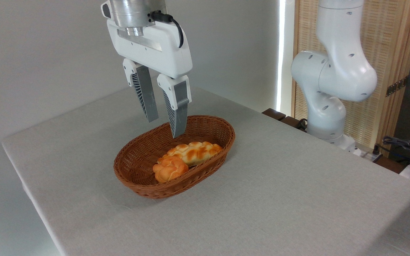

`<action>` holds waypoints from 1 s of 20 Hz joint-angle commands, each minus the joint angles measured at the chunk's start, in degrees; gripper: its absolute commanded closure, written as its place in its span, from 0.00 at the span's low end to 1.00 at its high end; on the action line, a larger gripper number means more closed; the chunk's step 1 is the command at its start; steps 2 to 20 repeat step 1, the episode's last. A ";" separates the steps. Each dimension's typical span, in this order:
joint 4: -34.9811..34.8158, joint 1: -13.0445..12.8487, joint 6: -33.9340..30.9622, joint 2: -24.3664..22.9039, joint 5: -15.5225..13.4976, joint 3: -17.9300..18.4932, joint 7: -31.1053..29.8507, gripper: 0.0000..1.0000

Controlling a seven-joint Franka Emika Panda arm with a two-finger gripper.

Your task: Put bread into the basket

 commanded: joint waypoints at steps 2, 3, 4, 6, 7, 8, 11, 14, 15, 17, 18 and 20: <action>-0.32 0.60 -0.92 -0.69 0.62 -0.39 0.04 0.00; -0.32 0.60 -0.92 -0.69 0.62 -0.39 0.04 0.00; -0.32 0.60 -0.92 -0.69 0.62 -0.39 0.04 0.00; -0.32 0.60 -0.92 -0.69 0.62 -0.39 0.04 0.00; -0.32 0.60 -0.92 -0.69 0.62 -0.39 0.04 0.00; -0.32 0.60 -0.92 -0.69 0.62 -0.39 0.04 0.00; -0.32 0.60 -0.92 -0.69 0.62 -0.39 0.04 0.00; -0.32 0.60 -0.92 -0.69 0.62 -0.39 0.04 0.00; -0.32 0.60 -0.92 -0.69 0.62 -0.39 0.04 0.00; -0.32 0.60 -0.92 -0.69 0.62 -0.39 0.04 0.00; -0.32 0.60 -0.92 -0.69 0.62 -0.39 0.04 0.00; -0.32 0.60 -0.92 -0.69 0.62 -0.39 0.04 0.00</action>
